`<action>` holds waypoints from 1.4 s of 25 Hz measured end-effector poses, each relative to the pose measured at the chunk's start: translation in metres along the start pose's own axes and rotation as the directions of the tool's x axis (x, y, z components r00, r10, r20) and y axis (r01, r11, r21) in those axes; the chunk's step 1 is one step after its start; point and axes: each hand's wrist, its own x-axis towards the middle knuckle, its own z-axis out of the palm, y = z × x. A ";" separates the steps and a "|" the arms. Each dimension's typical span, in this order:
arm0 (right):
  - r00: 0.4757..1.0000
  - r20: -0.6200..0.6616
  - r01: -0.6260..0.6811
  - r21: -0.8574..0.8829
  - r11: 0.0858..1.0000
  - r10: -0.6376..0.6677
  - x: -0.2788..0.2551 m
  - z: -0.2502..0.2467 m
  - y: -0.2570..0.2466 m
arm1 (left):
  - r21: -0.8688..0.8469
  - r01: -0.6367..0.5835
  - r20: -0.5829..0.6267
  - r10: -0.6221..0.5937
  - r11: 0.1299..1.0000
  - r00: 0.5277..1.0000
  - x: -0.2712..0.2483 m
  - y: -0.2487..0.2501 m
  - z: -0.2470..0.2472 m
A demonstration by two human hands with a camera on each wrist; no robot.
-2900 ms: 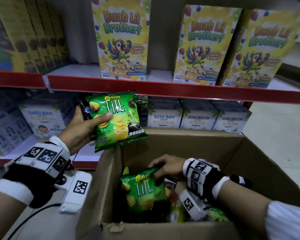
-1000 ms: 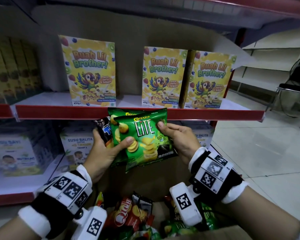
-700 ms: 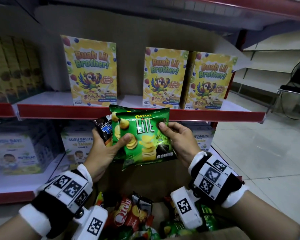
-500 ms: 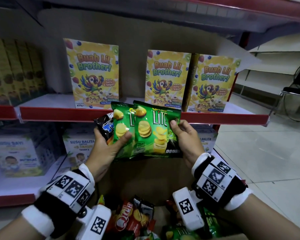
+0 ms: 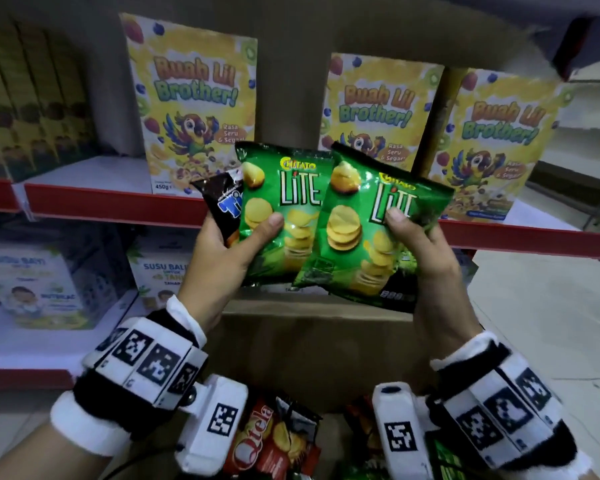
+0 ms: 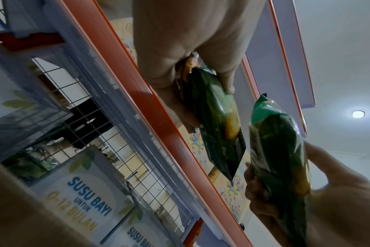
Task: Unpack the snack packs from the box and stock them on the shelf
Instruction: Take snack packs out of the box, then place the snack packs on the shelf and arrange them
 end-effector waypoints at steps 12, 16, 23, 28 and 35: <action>0.975 -0.045 -0.222 -0.114 0.968 0.218 0.014 0.028 -0.034 | 0.186 0.200 -0.070 -0.190 0.962 0.979 0.002 0.014 0.021; 0.950 -0.073 -0.309 -0.091 0.947 0.303 0.017 0.035 -0.106 | 0.162 0.254 -0.167 -0.227 0.954 0.959 0.004 0.085 0.036; 0.974 0.022 -0.223 -0.094 0.970 0.226 0.085 0.081 -0.313 | 0.185 0.165 -0.225 -0.121 0.969 0.967 0.097 0.301 0.058; 0.994 0.084 -0.060 -0.077 0.995 0.066 0.138 0.126 -0.444 | 0.146 0.031 -0.231 0.003 0.989 0.973 0.168 0.439 0.063; 0.984 0.132 0.125 -0.057 0.991 -0.116 0.184 0.180 -0.584 | 0.092 -0.088 -0.202 0.105 0.992 0.974 0.241 0.577 0.060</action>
